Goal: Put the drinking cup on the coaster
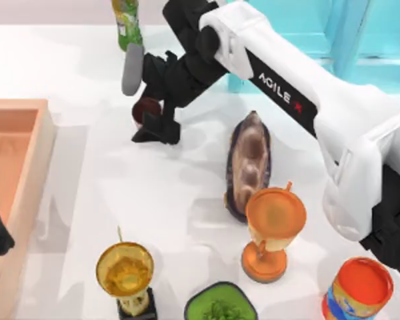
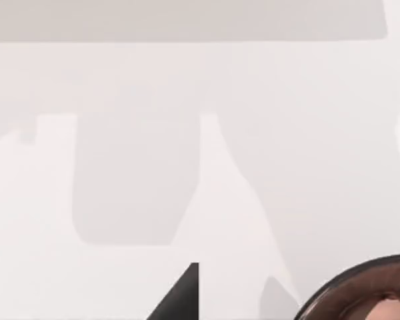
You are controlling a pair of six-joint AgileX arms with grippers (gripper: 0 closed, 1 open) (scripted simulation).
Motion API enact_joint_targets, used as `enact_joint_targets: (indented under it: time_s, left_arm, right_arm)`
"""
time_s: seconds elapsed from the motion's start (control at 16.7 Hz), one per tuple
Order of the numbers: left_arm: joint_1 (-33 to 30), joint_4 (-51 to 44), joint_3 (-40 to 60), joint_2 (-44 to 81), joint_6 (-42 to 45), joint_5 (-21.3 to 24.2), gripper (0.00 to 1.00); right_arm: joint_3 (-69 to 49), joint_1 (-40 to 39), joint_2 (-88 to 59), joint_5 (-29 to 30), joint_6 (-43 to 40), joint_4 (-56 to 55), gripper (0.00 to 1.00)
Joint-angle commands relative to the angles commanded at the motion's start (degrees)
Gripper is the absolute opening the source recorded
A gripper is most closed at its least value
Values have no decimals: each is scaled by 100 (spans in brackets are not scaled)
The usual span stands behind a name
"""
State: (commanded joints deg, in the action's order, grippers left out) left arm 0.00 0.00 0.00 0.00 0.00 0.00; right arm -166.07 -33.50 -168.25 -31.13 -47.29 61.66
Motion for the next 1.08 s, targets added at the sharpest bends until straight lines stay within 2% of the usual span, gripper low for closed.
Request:
enact_joint_targets:
  time_s: [0.42, 1.08]
  left_arm:
    - [0, 0, 0, 0, 0, 0, 100]
    - [0, 0, 0, 0, 0, 0, 100]
  right_arm:
    - [0, 0, 0, 0, 0, 0, 2]
    - [55, 25, 53, -4, 34, -9, 0]
